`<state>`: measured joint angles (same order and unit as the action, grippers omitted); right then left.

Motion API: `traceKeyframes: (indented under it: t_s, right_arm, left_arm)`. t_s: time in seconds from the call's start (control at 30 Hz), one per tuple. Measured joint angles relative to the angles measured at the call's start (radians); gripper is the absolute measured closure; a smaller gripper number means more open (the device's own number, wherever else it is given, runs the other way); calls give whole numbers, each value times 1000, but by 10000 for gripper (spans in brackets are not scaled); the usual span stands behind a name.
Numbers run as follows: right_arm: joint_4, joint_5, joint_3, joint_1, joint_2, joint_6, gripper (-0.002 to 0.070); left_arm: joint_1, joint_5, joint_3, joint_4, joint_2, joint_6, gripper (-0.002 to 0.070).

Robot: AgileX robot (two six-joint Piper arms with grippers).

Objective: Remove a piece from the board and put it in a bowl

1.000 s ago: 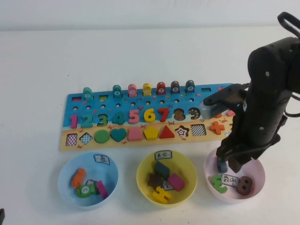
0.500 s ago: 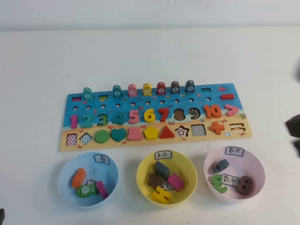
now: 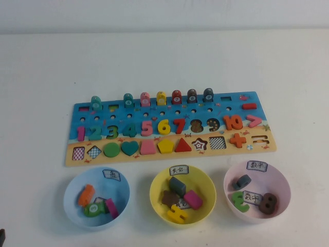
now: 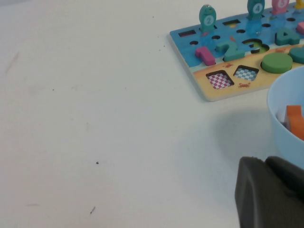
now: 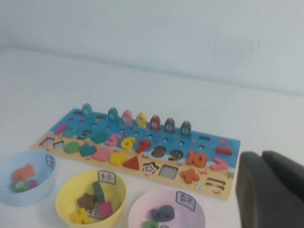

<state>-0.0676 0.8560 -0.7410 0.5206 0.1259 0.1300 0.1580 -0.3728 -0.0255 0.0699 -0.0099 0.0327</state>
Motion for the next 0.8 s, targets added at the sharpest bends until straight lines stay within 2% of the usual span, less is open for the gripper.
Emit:
traceKeyframes:
  t_s: [0.27,0.37,0.5,0.63,0.8]
  right_arm:
    - [6,160,2,0,-148,0,692]
    - [10,149,37,0,-148,0,692]
    - [9,-13,162,0,-148,0,693]
    - [-32,-275,340,0,-148,4,693]
    - [-113,-450,525,-15,-146,143,693]
  left_arm:
    - [0,0,0,0,0,0,680]
    - [0,0,0,0,0,0,679]
    - [0,0,0,0,0,0,679]
    - [0,0,0,0,0,0,680]
    - [0,0,0,0,0,0,680]
